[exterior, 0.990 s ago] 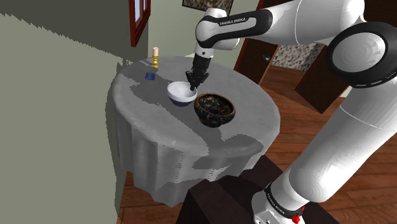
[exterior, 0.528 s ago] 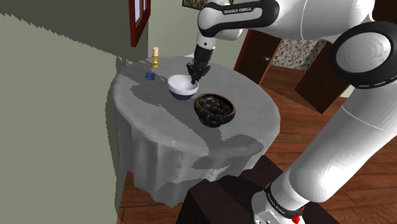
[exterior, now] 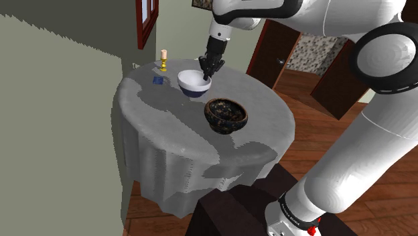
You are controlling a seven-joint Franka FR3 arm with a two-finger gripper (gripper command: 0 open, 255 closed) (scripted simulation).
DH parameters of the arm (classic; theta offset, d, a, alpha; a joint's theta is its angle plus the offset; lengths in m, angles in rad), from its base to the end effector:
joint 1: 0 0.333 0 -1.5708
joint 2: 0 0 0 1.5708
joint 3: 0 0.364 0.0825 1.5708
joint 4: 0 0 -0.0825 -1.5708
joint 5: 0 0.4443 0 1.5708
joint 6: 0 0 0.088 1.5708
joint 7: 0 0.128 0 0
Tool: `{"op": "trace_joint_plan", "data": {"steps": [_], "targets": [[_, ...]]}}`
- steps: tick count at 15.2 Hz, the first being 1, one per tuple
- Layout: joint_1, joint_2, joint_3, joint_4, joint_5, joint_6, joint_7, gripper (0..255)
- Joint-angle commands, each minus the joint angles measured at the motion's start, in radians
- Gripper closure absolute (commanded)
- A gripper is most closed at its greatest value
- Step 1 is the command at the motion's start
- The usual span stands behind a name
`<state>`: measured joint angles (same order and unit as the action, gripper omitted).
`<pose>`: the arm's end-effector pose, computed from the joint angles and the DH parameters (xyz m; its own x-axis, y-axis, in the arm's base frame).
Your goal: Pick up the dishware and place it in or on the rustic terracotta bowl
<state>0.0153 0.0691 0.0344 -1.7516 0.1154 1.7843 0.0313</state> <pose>0.6404 0.0436 0.5301 0.9991 -0.0058 -0.0413 -0.0105 -0.9936 -0.1127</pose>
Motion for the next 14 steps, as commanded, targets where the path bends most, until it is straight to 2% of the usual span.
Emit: {"op": "trace_joint_plan", "data": {"steps": [1,14], "targets": [[0.0,-0.002,0.0,0.023,0.0,-0.025,0.003,255],[-0.002,0.013,-0.001,0.21,-0.003,-0.196,0.02,255]]}}
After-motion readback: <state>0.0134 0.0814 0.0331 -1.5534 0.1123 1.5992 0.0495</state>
